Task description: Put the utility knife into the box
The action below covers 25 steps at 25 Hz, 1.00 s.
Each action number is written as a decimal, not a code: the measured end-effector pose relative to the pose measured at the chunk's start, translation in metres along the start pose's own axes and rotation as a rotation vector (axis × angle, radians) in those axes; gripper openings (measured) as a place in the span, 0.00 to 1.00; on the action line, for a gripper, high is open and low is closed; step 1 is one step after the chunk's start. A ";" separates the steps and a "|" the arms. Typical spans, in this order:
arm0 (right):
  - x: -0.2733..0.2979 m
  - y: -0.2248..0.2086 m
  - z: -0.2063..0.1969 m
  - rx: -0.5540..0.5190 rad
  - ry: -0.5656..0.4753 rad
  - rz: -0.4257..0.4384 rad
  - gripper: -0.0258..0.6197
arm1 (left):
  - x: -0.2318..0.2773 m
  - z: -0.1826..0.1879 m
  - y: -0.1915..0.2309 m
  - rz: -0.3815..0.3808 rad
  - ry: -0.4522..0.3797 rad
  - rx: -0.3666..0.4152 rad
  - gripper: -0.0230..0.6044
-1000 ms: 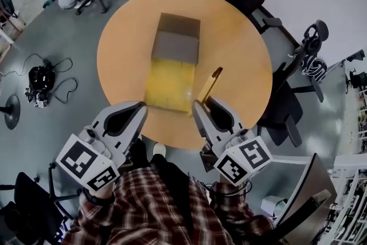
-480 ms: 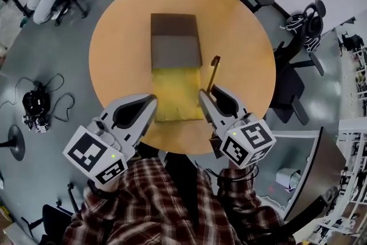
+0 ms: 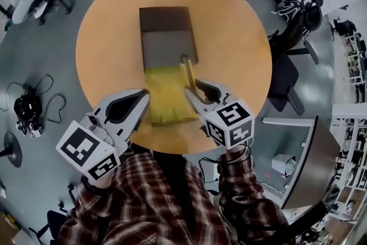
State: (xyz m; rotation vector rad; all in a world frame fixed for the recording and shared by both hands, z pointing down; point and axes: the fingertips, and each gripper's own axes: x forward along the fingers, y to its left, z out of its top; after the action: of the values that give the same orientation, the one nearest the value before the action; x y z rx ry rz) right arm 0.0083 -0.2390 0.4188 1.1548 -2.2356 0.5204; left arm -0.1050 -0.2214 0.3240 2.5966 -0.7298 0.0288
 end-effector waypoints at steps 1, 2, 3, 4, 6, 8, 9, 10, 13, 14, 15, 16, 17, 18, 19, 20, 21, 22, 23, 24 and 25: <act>0.007 -0.001 -0.005 -0.027 0.038 0.011 0.23 | 0.000 -0.002 0.002 0.005 0.001 -0.007 0.05; 0.014 -0.001 -0.011 -0.057 0.078 0.023 0.23 | 0.000 -0.004 0.004 0.010 0.000 -0.014 0.05; 0.022 -0.002 -0.017 -0.092 0.120 0.035 0.23 | 0.000 -0.005 0.006 0.019 -0.002 -0.021 0.05; 0.029 -0.003 -0.024 -0.132 0.165 0.048 0.23 | 0.000 -0.007 0.008 0.030 -0.006 -0.029 0.05; 0.044 -0.006 -0.040 -0.216 0.259 0.074 0.23 | -0.002 -0.011 0.012 0.056 -0.012 -0.045 0.05; 0.059 -0.007 -0.058 -0.291 0.348 0.103 0.23 | -0.004 -0.015 0.015 0.073 -0.012 -0.057 0.05; 0.065 -0.007 -0.068 -0.325 0.390 0.116 0.23 | -0.005 -0.018 0.016 0.079 -0.012 -0.062 0.05; 0.072 -0.009 -0.077 -0.357 0.430 0.125 0.23 | -0.006 -0.020 0.017 0.085 -0.012 -0.068 0.05; 0.089 -0.015 -0.101 -0.432 0.534 0.146 0.23 | -0.008 -0.029 0.017 0.104 -0.010 -0.088 0.05; 0.094 -0.016 -0.108 -0.447 0.559 0.154 0.23 | -0.009 -0.032 0.017 0.112 -0.009 -0.095 0.05; 0.098 -0.017 -0.113 -0.459 0.580 0.160 0.23 | -0.010 -0.034 0.016 0.119 -0.009 -0.101 0.05; 0.103 -0.018 -0.118 -0.470 0.598 0.165 0.23 | -0.012 -0.037 0.016 0.125 -0.009 -0.107 0.05; 0.107 -0.018 -0.122 -0.481 0.613 0.167 0.23 | -0.013 -0.039 0.016 0.131 -0.010 -0.112 0.05; 0.111 -0.018 -0.124 -0.492 0.624 0.168 0.23 | -0.015 -0.041 0.016 0.136 -0.012 -0.116 0.05; 0.115 -0.018 -0.126 -0.502 0.633 0.170 0.23 | -0.016 -0.042 0.017 0.142 -0.013 -0.119 0.05; 0.120 -0.017 -0.127 -0.509 0.640 0.172 0.23 | -0.017 -0.043 0.018 0.147 -0.015 -0.122 0.05; 0.123 -0.017 -0.129 -0.515 0.648 0.175 0.23 | -0.018 -0.044 0.019 0.152 -0.017 -0.124 0.05; 0.126 -0.017 -0.131 -0.519 0.657 0.176 0.23 | -0.019 -0.044 0.019 0.156 -0.018 -0.127 0.05; 0.129 -0.017 -0.133 -0.523 0.669 0.177 0.23 | -0.019 -0.045 0.020 0.158 -0.019 -0.129 0.05; 0.131 -0.016 -0.136 -0.526 0.682 0.178 0.23 | -0.020 -0.046 0.020 0.158 -0.020 -0.131 0.05; 0.133 -0.016 -0.139 -0.529 0.695 0.179 0.23 | -0.022 -0.046 0.020 0.159 -0.021 -0.133 0.05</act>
State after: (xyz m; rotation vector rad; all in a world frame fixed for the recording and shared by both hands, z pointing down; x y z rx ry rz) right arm 0.0013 -0.2497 0.6114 0.4111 -1.7080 0.2998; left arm -0.1292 -0.2066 0.3711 2.4114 -0.9125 0.0006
